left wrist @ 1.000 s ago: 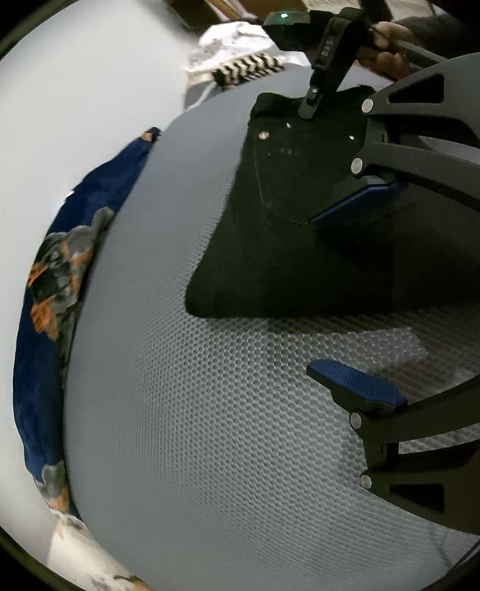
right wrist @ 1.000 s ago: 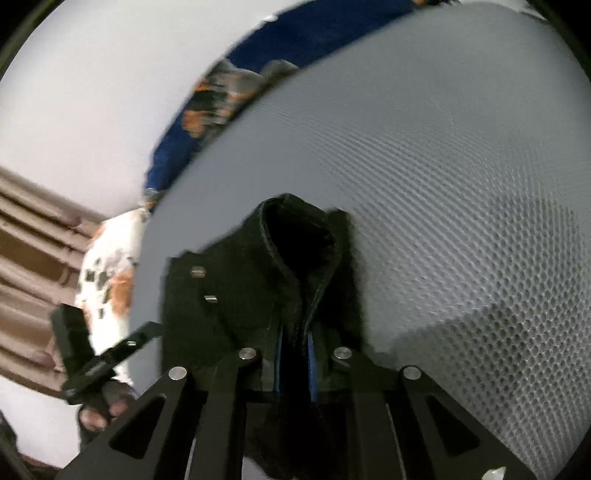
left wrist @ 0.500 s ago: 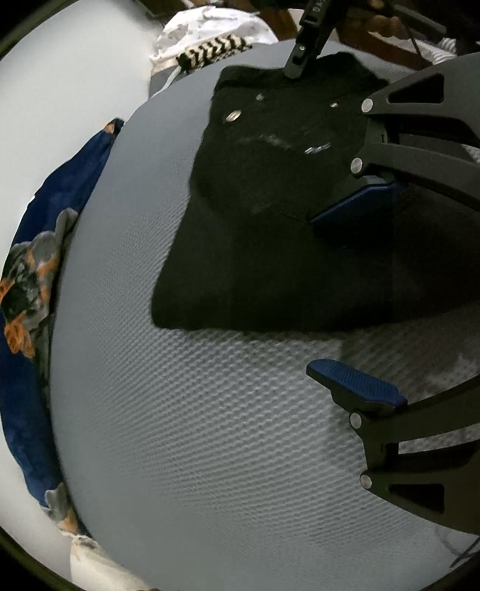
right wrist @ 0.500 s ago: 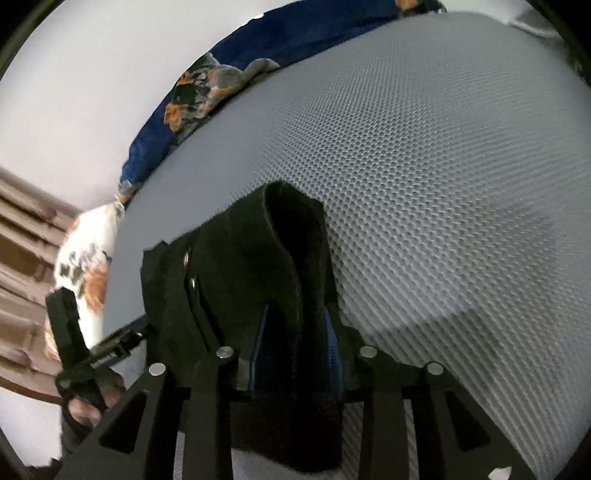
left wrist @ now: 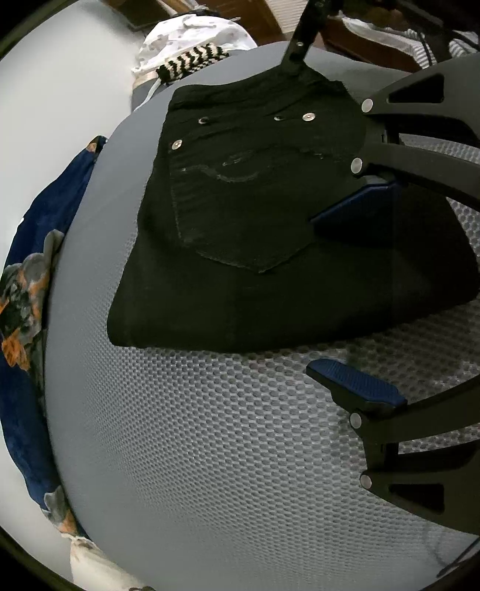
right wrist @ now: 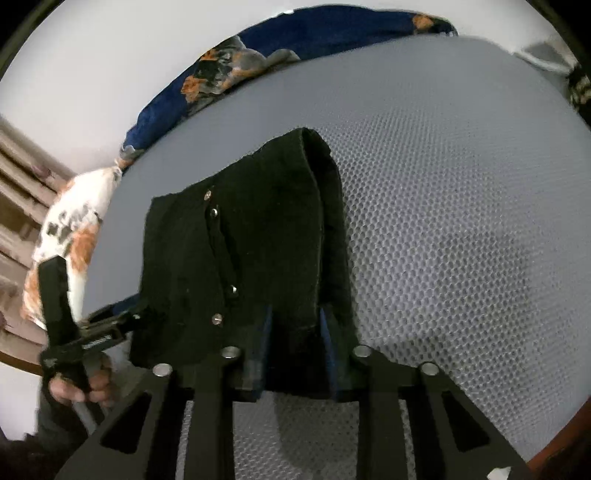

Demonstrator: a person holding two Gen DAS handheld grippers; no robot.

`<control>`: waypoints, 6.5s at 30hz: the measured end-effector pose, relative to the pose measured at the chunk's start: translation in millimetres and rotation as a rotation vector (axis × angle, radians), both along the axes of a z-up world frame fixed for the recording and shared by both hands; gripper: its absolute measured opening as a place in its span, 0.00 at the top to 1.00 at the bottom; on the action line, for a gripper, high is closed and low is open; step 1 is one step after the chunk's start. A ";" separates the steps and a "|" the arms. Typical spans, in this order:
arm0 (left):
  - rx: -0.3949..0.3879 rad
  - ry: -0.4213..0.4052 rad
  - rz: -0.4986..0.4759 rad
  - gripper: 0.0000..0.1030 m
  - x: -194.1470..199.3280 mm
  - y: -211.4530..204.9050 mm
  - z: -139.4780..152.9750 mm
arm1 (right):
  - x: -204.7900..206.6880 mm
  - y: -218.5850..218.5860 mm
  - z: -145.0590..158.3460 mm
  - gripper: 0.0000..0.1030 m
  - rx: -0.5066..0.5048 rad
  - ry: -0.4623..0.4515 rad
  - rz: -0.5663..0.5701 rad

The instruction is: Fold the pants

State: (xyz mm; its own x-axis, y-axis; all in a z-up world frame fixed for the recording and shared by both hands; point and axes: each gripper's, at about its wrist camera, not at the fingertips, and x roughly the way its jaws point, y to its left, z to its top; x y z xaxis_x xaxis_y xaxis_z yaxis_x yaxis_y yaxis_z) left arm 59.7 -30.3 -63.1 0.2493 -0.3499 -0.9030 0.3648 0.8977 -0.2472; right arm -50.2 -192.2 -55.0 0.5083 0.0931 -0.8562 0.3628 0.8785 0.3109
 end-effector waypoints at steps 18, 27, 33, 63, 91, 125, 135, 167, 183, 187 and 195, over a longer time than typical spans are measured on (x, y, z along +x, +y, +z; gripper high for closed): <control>0.040 -0.057 -0.027 0.28 -14.6 -6.2 -0.8 | -15.9 -5.8 -12.0 0.87 0.034 0.034 -0.039; 0.067 -0.076 -0.016 0.24 -19.2 -11.9 0.2 | -22.6 -7.0 -5.6 0.69 0.006 0.018 -0.044; 0.078 -0.082 -0.011 0.22 -19.2 -13.6 1.4 | -18.4 -5.4 -3.4 0.62 -0.011 0.022 -0.038; 0.014 -0.004 0.008 0.22 12.5 3.9 0.4 | 16.7 -34.6 -35.2 0.40 0.202 0.040 0.051; -0.418 0.274 0.045 0.22 58.7 24.6 -12.4 | 54.2 -58.3 -65.5 0.40 0.570 -0.072 0.154; -0.337 0.012 0.082 0.80 90.0 40.7 44.6 | 125.2 -5.4 -10.8 0.76 0.471 -0.190 0.174; -0.311 -0.043 0.123 0.80 130.5 51.3 50.8 | 183.2 -1.1 -7.0 0.76 0.466 -0.204 0.230; -0.198 -0.058 0.120 0.80 223.5 43.3 23.1 | 265.9 -23.4 -36.8 0.76 0.326 -0.150 0.155; -0.167 -0.014 0.179 0.51 219.6 57.2 -12.2 | 246.1 -16.2 -50.0 0.56 0.057 -0.080 0.086; -0.084 -0.042 0.182 0.41 205.0 52.5 -7.1 | 232.1 -14.4 -51.0 0.53 0.045 -0.068 0.065; 0.040 -0.141 0.223 0.22 168.8 54.3 9.6 | 214.2 -2.4 -42.2 0.51 -0.018 -0.062 0.042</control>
State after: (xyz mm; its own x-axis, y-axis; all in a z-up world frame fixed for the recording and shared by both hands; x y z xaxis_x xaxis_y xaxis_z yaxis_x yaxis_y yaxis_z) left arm 228.5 24.0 -53.5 0.4402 -0.2374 -0.8660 0.1853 0.9677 -0.1711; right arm 163.9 -194.6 -97.2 0.5564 0.0998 -0.8249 0.3063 0.8982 0.3152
